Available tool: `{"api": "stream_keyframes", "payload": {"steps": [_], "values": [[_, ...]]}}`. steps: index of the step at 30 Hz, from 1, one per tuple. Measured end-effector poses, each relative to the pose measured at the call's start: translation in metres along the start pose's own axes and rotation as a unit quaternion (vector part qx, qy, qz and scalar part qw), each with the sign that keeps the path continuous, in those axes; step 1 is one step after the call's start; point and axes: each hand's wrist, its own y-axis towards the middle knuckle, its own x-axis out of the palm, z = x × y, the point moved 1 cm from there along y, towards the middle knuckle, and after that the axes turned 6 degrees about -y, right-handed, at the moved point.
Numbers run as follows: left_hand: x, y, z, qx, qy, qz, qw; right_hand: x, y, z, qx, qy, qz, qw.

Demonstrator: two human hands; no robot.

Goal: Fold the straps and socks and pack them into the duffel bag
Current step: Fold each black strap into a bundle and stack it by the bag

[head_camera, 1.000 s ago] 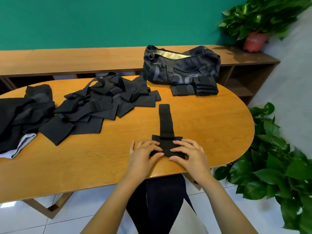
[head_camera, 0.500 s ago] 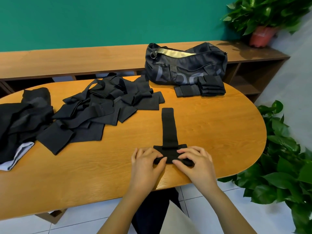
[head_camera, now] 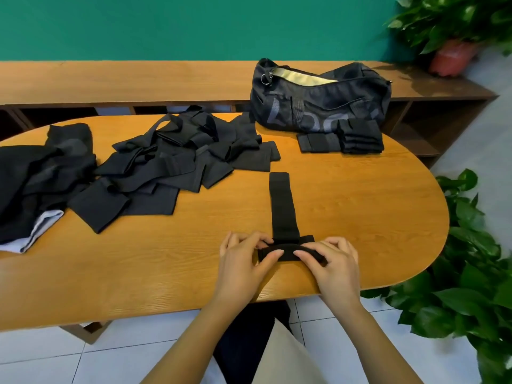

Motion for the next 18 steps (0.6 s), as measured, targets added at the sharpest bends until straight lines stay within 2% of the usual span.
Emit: {"api": "stream_keyframes", "payload": {"steps": [4, 8, 11, 15, 18], "values": [[0.002, -0.001, 0.0, 0.035, 0.064, -0.032, 0.997, 0.0, 0.0, -0.003, -0.003, -0.004, 0.024, 1.0], [0.002, 0.0, -0.001, 0.039, 0.074, -0.03, 0.996, 0.004, -0.002, 0.003, 0.001, -0.01, 0.011, 1.0], [0.003, 0.001, -0.003, 0.043, 0.069, -0.026, 0.996, 0.003, -0.002, 0.005, -0.002, -0.011, 0.009, 1.0], [0.001, 0.002, -0.003, 0.028, 0.046, -0.02, 0.998, 0.002, -0.004, 0.011, -0.043, -0.049, -0.051, 0.997], [-0.001, 0.001, -0.002, -0.015, 0.012, -0.01, 1.0, 0.001, -0.003, 0.015, -0.008, -0.025, -0.041, 0.999]]}}
